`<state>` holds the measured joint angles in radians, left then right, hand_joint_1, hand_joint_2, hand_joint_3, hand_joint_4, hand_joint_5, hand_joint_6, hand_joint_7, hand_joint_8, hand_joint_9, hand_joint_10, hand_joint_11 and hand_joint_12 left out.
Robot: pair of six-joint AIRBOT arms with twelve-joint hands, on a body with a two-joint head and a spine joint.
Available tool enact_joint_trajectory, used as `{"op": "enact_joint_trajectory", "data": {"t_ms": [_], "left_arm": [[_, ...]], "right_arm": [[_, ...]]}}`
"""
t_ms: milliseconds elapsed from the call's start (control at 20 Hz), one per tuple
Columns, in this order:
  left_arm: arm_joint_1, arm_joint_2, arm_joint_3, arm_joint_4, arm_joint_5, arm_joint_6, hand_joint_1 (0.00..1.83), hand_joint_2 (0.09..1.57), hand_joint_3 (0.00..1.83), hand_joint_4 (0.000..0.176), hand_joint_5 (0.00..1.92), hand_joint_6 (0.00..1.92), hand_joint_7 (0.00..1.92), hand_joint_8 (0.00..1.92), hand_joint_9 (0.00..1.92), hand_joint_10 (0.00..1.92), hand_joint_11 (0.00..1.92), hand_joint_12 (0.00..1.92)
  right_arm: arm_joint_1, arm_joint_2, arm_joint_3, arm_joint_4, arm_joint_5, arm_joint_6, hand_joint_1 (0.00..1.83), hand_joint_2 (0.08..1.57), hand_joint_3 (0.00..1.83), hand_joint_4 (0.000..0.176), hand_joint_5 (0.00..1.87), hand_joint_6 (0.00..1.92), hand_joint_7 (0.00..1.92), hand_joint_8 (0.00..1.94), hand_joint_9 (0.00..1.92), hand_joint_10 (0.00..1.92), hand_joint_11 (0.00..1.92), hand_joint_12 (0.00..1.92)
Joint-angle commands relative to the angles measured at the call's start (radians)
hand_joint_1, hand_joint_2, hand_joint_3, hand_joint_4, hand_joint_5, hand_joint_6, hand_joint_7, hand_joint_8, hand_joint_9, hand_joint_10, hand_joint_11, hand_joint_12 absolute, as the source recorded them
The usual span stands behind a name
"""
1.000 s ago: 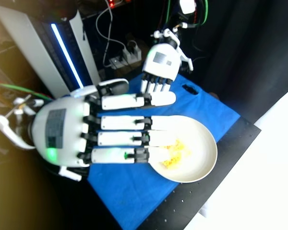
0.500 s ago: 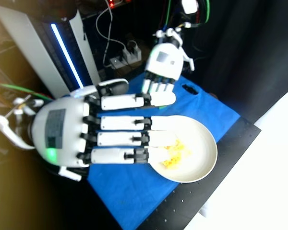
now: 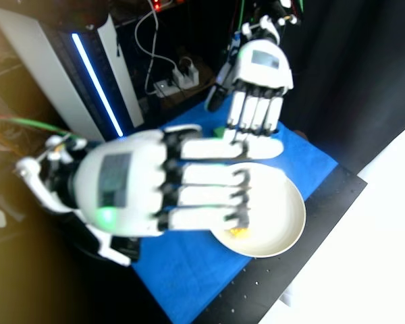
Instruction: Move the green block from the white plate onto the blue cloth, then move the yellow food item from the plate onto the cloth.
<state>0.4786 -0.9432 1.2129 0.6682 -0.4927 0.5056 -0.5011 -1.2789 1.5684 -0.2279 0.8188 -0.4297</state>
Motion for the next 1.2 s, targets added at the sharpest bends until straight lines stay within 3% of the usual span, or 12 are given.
{"op": "enact_joint_trajectory", "data": {"t_ms": [0,100,150,200,250,350,400,550,700,850,1000,1150], "left_arm": [[-0.016,0.002,0.007,-0.043,-0.048,0.011,0.76,0.83,0.00,0.035,0.34,0.00,0.46,0.00,0.53,0.00,0.32,0.70],[-0.026,-0.010,0.037,-0.048,-0.006,0.012,0.82,0.85,0.01,0.026,0.33,0.00,0.40,0.00,0.42,0.00,0.22,0.67],[-0.033,-0.018,0.057,-0.061,0.014,0.015,0.82,0.87,0.00,0.049,0.32,0.00,0.35,0.00,0.37,0.00,0.20,0.60],[-0.034,-0.020,0.064,-0.083,0.019,0.028,0.84,0.87,0.00,0.060,0.31,0.00,0.32,0.00,0.34,0.00,0.18,0.58],[-0.035,-0.020,0.071,-0.134,0.027,0.077,0.86,0.88,0.00,0.045,0.28,0.00,0.29,0.00,0.32,0.00,0.16,0.57],[-0.039,-0.022,0.081,-0.223,0.033,0.162,0.89,0.89,0.00,0.035,0.23,0.00,0.22,0.00,0.24,0.00,0.03,0.64],[-0.046,-0.024,0.091,-0.259,0.031,0.186,0.89,0.91,0.00,0.050,0.20,0.00,0.20,0.00,0.21,0.00,0.01,0.62],[-0.075,-0.035,0.112,-0.289,0.029,0.197,0.75,0.87,0.00,0.067,0.08,0.00,0.11,0.00,0.14,0.00,0.00,0.51],[-0.107,-0.048,0.132,-0.295,0.042,0.204,0.72,0.82,0.00,0.078,0.07,0.00,0.10,0.00,0.07,0.00,0.00,0.35],[-0.136,-0.059,0.147,-0.295,0.064,0.213,0.69,0.79,0.00,0.119,0.06,0.00,0.12,0.01,0.07,0.00,0.01,0.36],[-0.163,-0.065,0.152,-0.290,0.084,0.221,0.71,0.79,0.00,0.117,0.08,0.00,0.13,0.00,0.10,0.00,0.00,0.41],[-0.187,-0.071,0.154,-0.270,0.099,0.221,0.74,0.81,0.00,0.118,0.09,0.00,0.15,0.00,0.11,0.00,0.00,0.48]], "right_arm": [[0.024,-0.007,0.011,0.014,0.061,0.004,0.55,0.79,0.00,0.042,0.22,0.00,0.09,0.00,0.02,0.00,0.00,0.14],[0.036,-0.030,0.038,-0.018,0.020,0.004,0.66,0.85,0.00,0.072,0.22,0.00,0.24,0.00,0.29,0.01,0.13,0.84],[0.036,-0.046,0.058,-0.037,0.006,0.004,0.60,0.83,0.00,0.128,0.19,0.00,0.21,0.00,0.25,0.00,0.02,1.05],[0.036,-0.055,0.069,-0.046,0.002,0.004,0.59,0.84,0.00,0.119,0.16,0.02,0.12,0.00,0.08,0.01,0.00,0.72],[0.036,-0.072,0.091,-0.068,-0.009,0.004,0.60,0.83,0.00,0.083,0.19,0.01,0.17,0.01,0.13,0.02,0.00,0.75],[0.036,-0.095,0.117,-0.101,-0.041,0.004,0.53,0.84,0.00,0.091,0.19,0.00,0.30,0.02,0.28,0.05,0.00,1.11],[0.036,-0.104,0.125,-0.119,-0.062,0.004,0.53,0.83,0.00,0.086,0.20,0.00,0.34,0.01,0.30,0.04,0.00,1.24],[0.036,-0.125,0.145,-0.144,-0.096,0.004,0.62,0.82,0.00,0.048,0.15,0.00,0.29,0.01,0.22,0.02,0.00,0.93],[0.036,-0.177,0.210,-0.225,-0.114,0.004,0.58,0.84,0.00,0.058,0.14,0.00,0.41,0.01,0.40,0.04,0.00,1.29],[0.036,-0.204,0.237,-0.289,-0.161,0.004,0.63,0.87,0.00,0.034,0.11,0.00,0.33,0.00,0.37,0.01,0.00,1.29],[0.036,-0.234,0.270,-0.384,-0.199,0.004,0.64,0.80,0.00,0.002,0.19,0.00,0.40,0.00,0.50,0.02,0.09,1.38],[0.036,-0.269,0.320,-0.499,-0.227,0.004,0.63,0.80,0.00,0.029,0.17,0.00,0.35,0.00,0.44,0.00,0.04,1.33]]}}
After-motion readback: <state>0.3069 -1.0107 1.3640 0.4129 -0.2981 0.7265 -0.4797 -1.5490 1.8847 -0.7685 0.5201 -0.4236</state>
